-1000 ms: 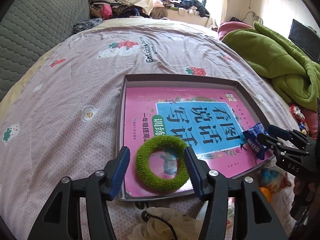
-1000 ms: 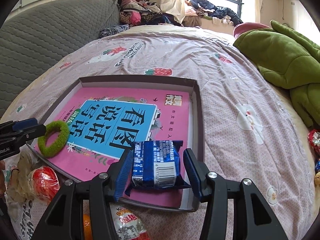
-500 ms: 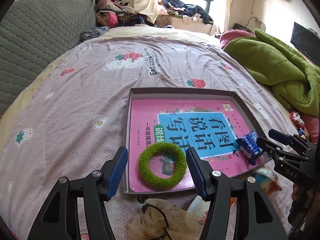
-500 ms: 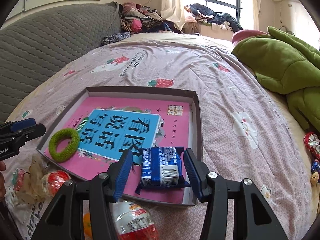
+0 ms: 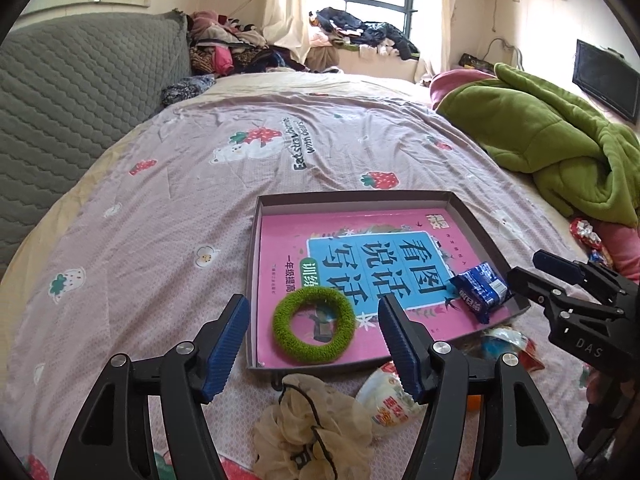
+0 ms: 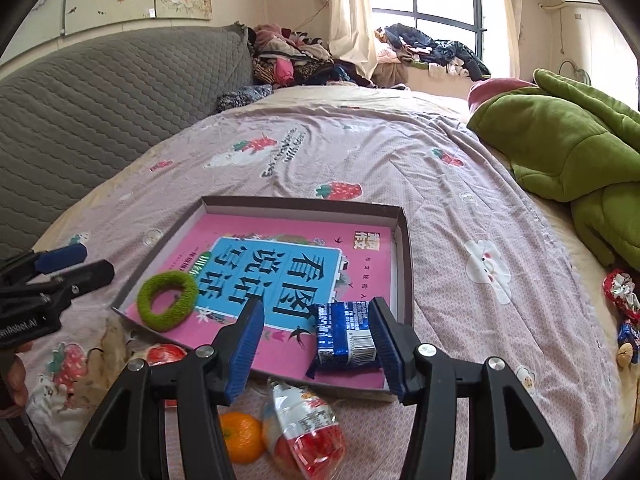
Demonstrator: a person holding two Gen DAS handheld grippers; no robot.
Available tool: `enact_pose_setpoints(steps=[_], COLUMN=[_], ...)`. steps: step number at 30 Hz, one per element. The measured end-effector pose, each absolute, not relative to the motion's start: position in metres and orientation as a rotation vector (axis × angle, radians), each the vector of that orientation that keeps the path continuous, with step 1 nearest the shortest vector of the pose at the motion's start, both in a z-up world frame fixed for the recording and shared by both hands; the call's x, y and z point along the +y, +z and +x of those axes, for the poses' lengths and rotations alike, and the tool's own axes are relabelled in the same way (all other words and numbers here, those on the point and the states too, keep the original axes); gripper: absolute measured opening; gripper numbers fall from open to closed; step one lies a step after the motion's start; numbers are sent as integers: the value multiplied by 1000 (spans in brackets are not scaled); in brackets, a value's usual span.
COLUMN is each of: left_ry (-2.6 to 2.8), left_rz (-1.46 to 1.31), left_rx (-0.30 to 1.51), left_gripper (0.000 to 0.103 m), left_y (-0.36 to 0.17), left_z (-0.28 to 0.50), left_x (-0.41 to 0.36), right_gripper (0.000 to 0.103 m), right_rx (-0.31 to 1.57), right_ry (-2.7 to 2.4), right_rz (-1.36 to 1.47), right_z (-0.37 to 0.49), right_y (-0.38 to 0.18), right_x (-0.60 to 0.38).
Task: Organize objects
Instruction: 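Withdraw both open tools from the box back toward the tangerine and walnut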
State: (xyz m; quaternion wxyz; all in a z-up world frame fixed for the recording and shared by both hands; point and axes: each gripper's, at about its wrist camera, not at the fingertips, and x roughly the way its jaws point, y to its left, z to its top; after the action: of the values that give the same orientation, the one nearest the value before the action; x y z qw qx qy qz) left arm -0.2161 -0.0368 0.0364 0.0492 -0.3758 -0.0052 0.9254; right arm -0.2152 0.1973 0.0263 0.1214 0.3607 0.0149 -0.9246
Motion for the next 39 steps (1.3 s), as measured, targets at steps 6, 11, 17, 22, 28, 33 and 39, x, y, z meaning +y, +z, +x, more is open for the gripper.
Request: enact_pose_setpoints(steps=[6, 11, 17, 22, 28, 33, 39], left_ry=[2811, 2811, 2814, 2832, 2829, 2791, 2748], left_rz=[-1122, -1109, -1111, -1096, -1074, -1090, -1138], left_rx=[-9, -8, -11, -9, -3, 23, 47], left_gripper=[69, 69, 69, 69, 69, 69, 69], left_y=[44, 48, 48, 47, 35, 24, 7], left_z=[-202, -189, -174, -153, -125, -112, -103], left_x=[-30, -27, -28, -30, -27, -18, -12], right_gripper=[57, 57, 57, 57, 58, 58, 58], right_rx=[27, 28, 52, 53, 59, 71, 114], right_ry=[-2692, -2688, -2676, -2657, -2647, -2635, -2614], right_rz=[999, 975, 974, 975, 963, 962, 970], right_z=[-198, -181, -156, -140, -126, -116, -103], right_y=[41, 45, 40, 35, 34, 31, 24], right_x=[194, 192, 193, 194, 193, 191, 186])
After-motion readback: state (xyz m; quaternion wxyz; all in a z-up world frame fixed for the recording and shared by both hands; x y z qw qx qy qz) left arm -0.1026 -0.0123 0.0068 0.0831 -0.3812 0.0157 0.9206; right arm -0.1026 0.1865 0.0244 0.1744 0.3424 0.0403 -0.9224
